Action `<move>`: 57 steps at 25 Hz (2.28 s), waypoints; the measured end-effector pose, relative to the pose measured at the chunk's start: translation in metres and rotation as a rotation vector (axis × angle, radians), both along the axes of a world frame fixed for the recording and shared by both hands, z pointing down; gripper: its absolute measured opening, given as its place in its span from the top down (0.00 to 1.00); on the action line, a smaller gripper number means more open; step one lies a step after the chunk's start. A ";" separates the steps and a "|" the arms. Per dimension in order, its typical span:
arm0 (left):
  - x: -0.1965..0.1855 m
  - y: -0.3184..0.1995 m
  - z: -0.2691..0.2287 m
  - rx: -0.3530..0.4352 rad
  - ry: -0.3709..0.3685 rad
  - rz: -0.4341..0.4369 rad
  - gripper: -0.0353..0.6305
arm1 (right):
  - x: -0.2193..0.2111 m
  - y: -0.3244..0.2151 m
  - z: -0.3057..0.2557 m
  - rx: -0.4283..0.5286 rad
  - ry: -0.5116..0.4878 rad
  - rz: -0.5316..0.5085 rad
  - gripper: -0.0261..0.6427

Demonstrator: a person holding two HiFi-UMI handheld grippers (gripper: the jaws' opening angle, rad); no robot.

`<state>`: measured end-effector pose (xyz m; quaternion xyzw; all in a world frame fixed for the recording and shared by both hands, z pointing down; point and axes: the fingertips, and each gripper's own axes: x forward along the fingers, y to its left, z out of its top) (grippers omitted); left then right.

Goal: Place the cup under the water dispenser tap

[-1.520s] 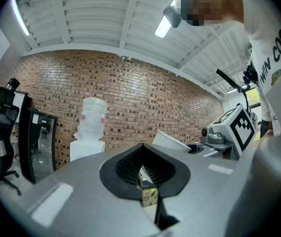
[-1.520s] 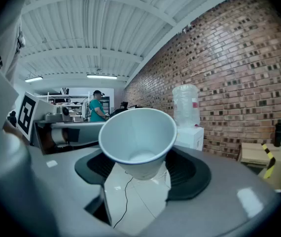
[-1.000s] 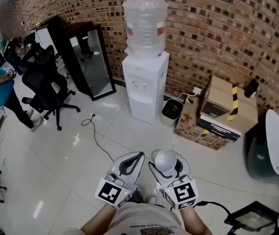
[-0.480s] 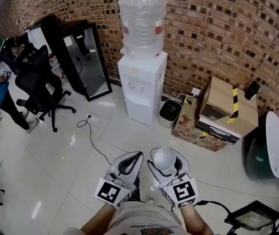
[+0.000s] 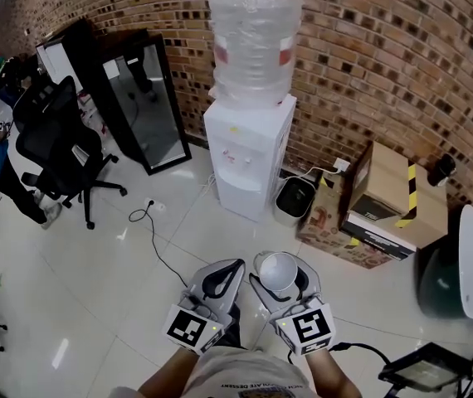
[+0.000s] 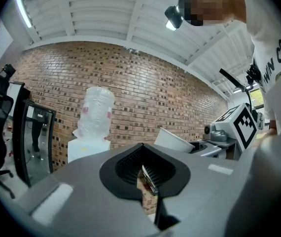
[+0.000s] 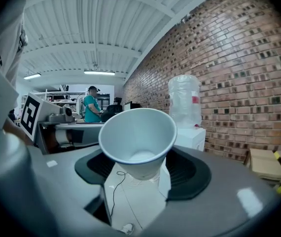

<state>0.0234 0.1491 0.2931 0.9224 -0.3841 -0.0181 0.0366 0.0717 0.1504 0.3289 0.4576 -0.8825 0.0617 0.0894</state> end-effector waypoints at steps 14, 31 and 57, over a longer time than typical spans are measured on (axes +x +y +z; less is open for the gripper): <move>-0.042 -0.145 -0.018 0.005 0.030 0.037 0.96 | -0.046 -0.142 -0.018 -0.014 0.039 0.034 0.47; -0.060 -0.226 -0.014 0.032 0.038 0.028 0.96 | -0.068 -0.229 -0.013 -0.004 0.099 0.053 0.47; -0.039 -0.299 0.109 -0.089 0.023 0.002 0.96 | -0.055 -0.319 0.128 -0.128 0.120 0.079 0.47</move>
